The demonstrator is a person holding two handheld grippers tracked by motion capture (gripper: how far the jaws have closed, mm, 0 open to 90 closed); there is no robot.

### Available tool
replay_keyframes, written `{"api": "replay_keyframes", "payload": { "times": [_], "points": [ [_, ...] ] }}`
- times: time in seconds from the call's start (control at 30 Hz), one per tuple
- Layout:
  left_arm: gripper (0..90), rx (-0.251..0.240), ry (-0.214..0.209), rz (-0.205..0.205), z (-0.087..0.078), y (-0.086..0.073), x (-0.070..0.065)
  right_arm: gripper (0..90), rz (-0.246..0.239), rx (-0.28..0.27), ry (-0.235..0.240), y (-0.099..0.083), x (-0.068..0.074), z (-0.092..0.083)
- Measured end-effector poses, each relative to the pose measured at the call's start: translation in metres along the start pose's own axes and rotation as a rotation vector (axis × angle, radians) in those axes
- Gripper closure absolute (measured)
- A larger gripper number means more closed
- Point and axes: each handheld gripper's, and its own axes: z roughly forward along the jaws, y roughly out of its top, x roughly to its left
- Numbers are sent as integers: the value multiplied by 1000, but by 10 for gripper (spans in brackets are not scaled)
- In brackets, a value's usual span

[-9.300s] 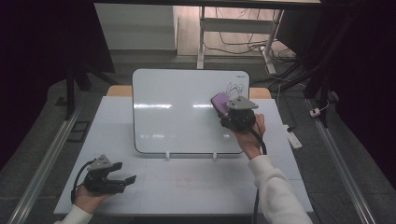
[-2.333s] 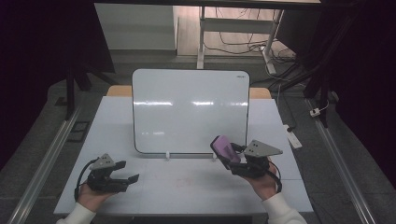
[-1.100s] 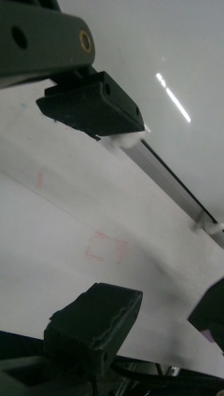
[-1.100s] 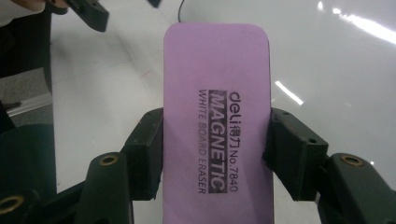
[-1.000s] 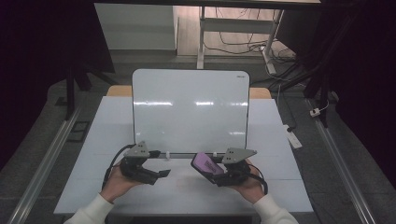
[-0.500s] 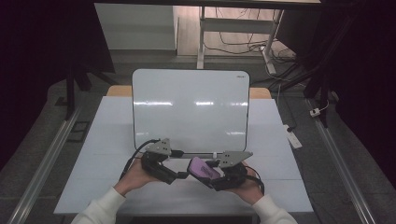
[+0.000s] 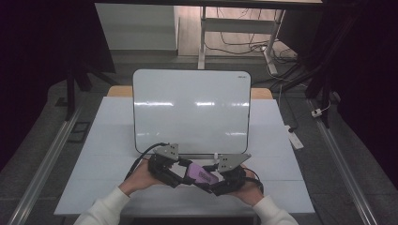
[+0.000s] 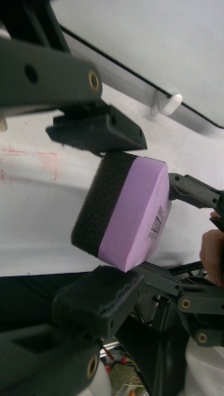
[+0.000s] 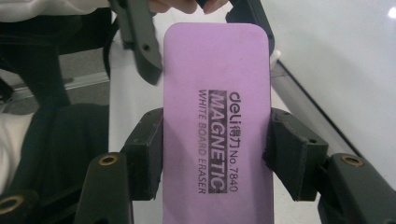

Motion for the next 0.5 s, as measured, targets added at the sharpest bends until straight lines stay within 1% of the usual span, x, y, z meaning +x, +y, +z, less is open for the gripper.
{"api": "replay_keyframes", "payload": {
  "times": [0.07,0.17,0.23,0.3,0.33,0.4,0.47,0.5],
  "points": [
    [383,2,-6,1,0,0,0,408,6,4,9,-1,-1,1],
    [400,7,0,10,-1,0,-1,403,21,4,17,-1,-1,1],
    [404,7,1,13,-1,0,-1,375,34,7,18,-1,-1,2],
    [406,5,7,11,-2,-1,-2,302,46,18,-2,-1,-1,3],
    [407,-1,17,3,-3,-1,-2,282,49,23,-15,-2,-2,3],
    [408,-11,41,-20,-6,-2,1,268,51,15,-49,-2,-2,1],
    [408,-27,63,-57,-9,-3,4,271,50,-3,-92,-1,-1,-2],
    [408,-37,77,-79,-10,-3,5,287,46,-15,-121,0,0,-4]
  ]
}}
